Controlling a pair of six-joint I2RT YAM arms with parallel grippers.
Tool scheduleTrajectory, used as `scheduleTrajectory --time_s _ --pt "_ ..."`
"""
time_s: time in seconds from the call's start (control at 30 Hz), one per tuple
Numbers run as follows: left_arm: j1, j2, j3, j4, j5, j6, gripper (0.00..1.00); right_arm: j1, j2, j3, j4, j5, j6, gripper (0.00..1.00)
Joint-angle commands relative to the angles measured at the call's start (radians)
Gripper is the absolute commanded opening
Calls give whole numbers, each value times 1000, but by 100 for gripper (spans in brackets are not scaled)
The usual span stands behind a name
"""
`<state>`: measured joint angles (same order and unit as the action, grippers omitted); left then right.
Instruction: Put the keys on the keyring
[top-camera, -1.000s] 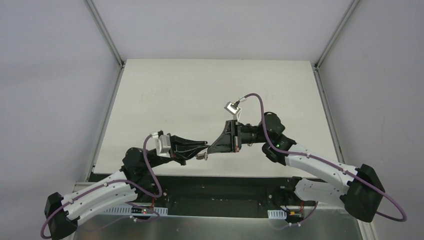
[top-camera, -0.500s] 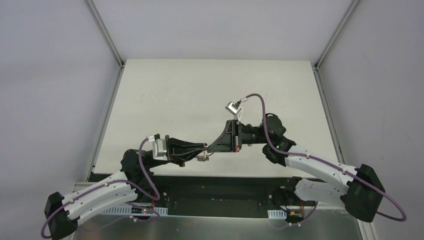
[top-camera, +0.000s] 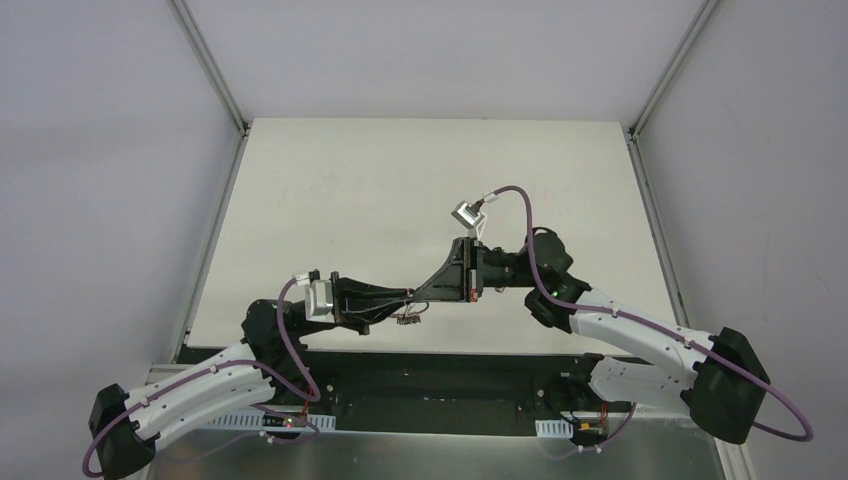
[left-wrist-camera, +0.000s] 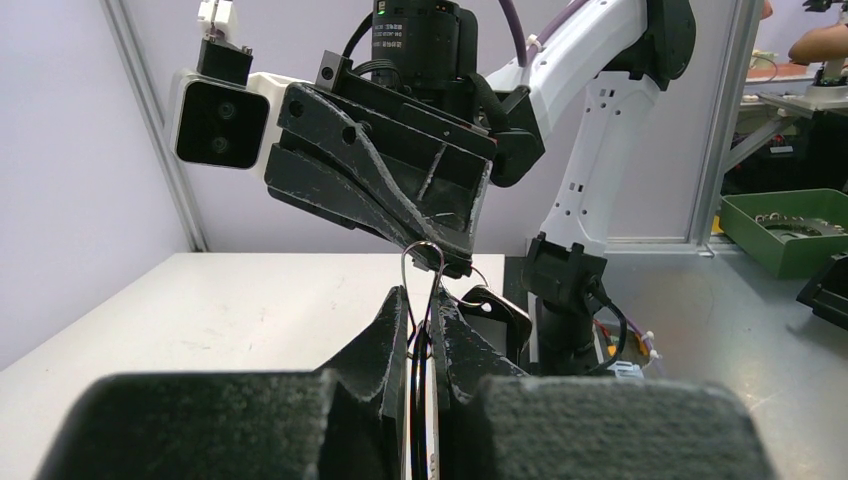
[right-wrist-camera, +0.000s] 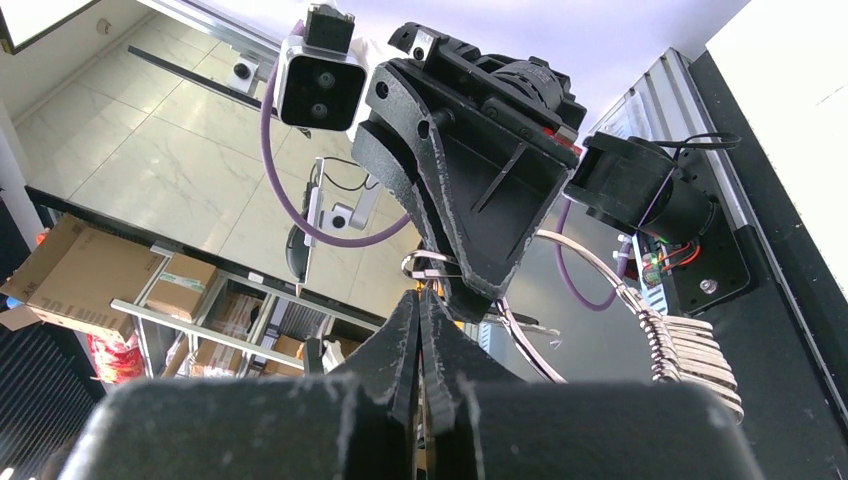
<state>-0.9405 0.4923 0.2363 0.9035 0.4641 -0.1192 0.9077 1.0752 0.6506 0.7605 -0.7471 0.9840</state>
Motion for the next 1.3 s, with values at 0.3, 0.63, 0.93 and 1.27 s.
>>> scheduleTrajectory --time_s 0.3,0.63,0.93,1.27 --pt "12 -15 -4 83 27 7 0 12 0 11 28 43 -12 0" --pt "11 -34 -9 72 13 13 0 22 -13 8 -1 56 -29 0" --pt "11 -38 -9 63 0 19 0 27 -14 9 -7 55 -34 0" --pt "11 -56 -17 60 -30 27 0 36 -14 9 -25 65 -42 0"
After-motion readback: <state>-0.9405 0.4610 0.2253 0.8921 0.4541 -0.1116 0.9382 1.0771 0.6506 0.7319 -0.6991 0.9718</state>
